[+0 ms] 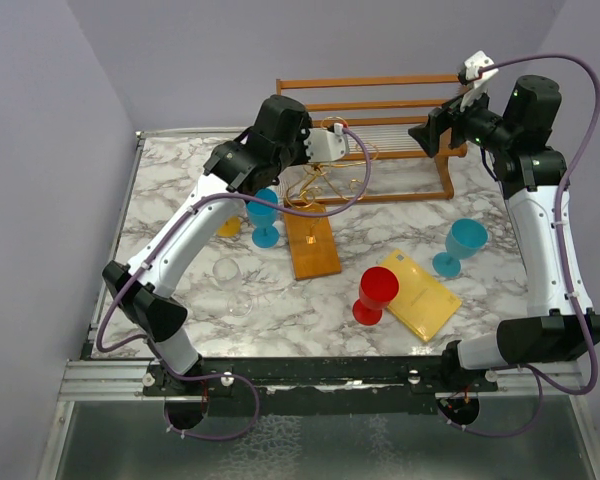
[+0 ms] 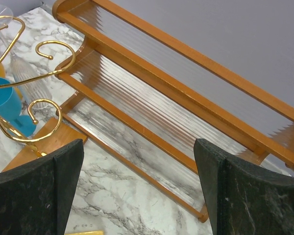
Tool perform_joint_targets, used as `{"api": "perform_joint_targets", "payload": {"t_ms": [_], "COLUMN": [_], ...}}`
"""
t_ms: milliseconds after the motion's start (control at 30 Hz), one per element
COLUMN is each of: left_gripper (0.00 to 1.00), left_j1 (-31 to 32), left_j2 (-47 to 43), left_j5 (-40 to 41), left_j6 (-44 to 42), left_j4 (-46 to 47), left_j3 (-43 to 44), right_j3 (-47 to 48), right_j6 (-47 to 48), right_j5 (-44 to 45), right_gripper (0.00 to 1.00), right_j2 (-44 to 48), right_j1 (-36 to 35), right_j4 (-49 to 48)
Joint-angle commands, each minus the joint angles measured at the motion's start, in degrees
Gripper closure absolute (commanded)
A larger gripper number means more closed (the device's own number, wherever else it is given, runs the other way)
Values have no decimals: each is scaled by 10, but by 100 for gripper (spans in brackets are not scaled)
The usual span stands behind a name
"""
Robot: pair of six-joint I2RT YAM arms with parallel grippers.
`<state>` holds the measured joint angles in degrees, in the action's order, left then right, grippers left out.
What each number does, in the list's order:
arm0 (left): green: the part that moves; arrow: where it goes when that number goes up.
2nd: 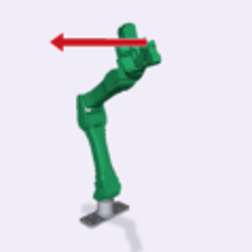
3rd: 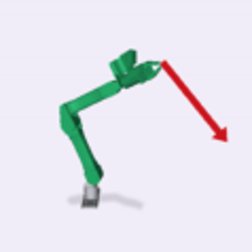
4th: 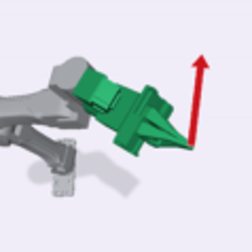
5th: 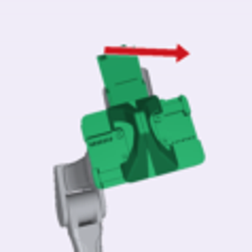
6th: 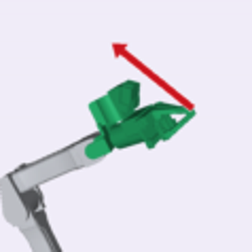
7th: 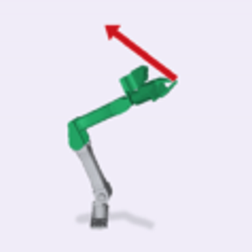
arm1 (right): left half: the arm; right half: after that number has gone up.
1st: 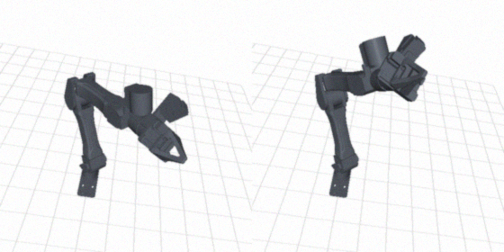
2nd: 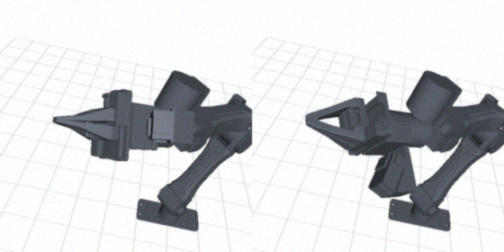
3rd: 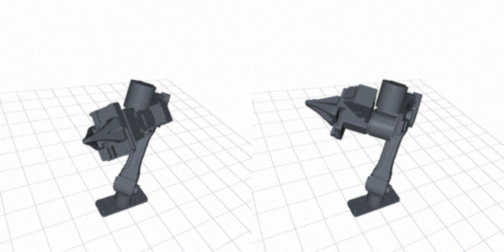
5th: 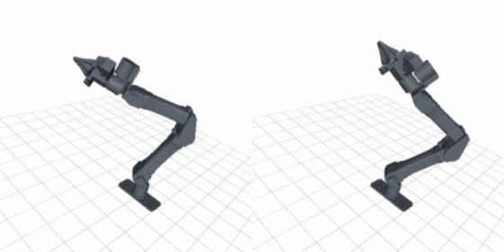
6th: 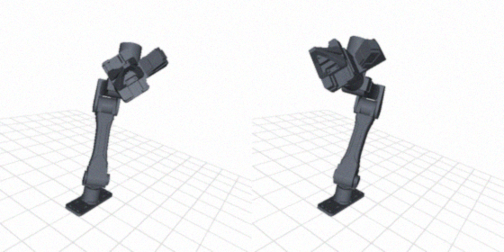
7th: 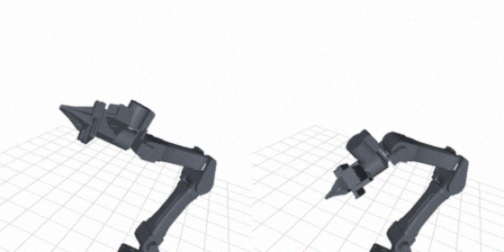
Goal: Place the wine glass upside down on the wine glass rack
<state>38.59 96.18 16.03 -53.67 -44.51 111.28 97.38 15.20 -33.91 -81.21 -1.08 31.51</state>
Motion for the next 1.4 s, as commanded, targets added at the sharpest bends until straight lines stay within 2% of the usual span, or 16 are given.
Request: {"api": "perform_joint_targets", "payload": {"t_ms": [0,300,500,567,800,1033,1100,1233,1367], "left_gripper": [60,45,25,21,9,7,7,7,7], "left_j1": [4,4,4,4,4,4,4,4,4], "left_j2": [-33,-51,-71,-77,-83,-80,-81,-85,-88], "left_j5": [-16,-60,-74,-76,-74,-52,-43,-37,-35], "left_j6": [23,78,139,158,200,207,202,199,192], "left_j4": [8,32,55,59,76,85,87,93,93], "left_j3": [1,18,23,26,37,40,34,23,19], "right_j3": [-5,-31,-57,-78,-176,-239,-243,-236,-246], "right_j6": [13,54,62,65,72,62,67,98,126], "right_j5": [19,72,162,194,309,349,341,252,217], "right_gripper": [7,7,7,6,7,9,10,14,19], "right_j2": [18,29,49,61,117,150,150,133,125], "right_j1": [-1,-1,-1,-1,-1,17,40,130,165], "right_j4": [-12,24,79,97,116,146,152,179,204]}}
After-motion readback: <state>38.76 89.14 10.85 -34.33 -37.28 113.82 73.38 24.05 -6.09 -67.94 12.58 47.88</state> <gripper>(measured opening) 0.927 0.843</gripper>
